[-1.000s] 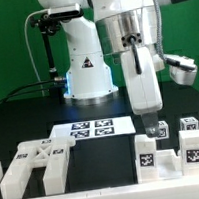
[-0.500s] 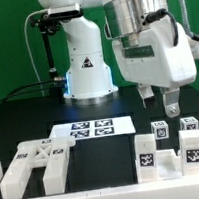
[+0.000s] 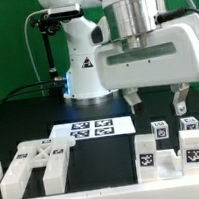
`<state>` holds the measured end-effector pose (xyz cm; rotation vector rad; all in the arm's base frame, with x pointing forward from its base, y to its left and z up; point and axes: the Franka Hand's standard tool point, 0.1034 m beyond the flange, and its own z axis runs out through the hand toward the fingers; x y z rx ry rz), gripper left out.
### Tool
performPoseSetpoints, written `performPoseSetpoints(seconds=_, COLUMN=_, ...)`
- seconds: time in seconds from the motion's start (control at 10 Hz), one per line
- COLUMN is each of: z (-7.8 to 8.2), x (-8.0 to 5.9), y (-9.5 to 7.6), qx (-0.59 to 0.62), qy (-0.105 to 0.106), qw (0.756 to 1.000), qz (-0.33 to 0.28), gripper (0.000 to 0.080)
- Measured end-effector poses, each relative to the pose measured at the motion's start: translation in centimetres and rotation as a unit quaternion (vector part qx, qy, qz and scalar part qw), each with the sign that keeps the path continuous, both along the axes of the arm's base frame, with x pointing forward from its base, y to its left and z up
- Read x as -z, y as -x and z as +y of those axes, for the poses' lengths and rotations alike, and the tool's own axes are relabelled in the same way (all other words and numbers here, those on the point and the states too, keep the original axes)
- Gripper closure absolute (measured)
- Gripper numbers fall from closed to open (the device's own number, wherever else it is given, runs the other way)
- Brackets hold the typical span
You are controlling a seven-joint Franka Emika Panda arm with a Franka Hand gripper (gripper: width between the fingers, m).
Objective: Assemble chair
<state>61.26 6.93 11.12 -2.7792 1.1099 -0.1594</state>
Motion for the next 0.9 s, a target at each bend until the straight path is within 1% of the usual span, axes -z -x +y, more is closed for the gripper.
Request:
performPoseSetpoints(seconds=0.1, z=-0.5, x=0.7, y=0.6, qx=-0.074, qy=0.022, qw=0.997, qz=-0.014, gripper=0.0150)
performPoseSetpoints(seconds=0.2, z=-0.8, x=1.5, y=0.8, qx=-0.149, qy=0.048, qw=0.987, qz=-0.032, gripper=0.0151)
performPoseSetpoints(seconds=0.4, z=-1.0, x=2.2, y=0.7, qx=-0.241, qy=0.079, qw=0.966, qz=-0.054, gripper=0.0151)
performPoseSetpoints(seconds=0.5, z=-1.2, x=2.9, y=1.0, qx=-0.259, qy=0.087, qw=0.960, qz=-0.056, gripper=0.0150)
performPoseSetpoints(seconds=0.8, z=-1.3, x=2.9, y=1.0, qx=-0.263, qy=0.087, qw=0.959, qz=-0.055, gripper=0.0150)
performPoseSetpoints(seconds=0.9, z=-1.6, x=3.1, y=0.8, qx=-0.271, qy=0.099, qw=0.955, qz=-0.070, gripper=0.0151)
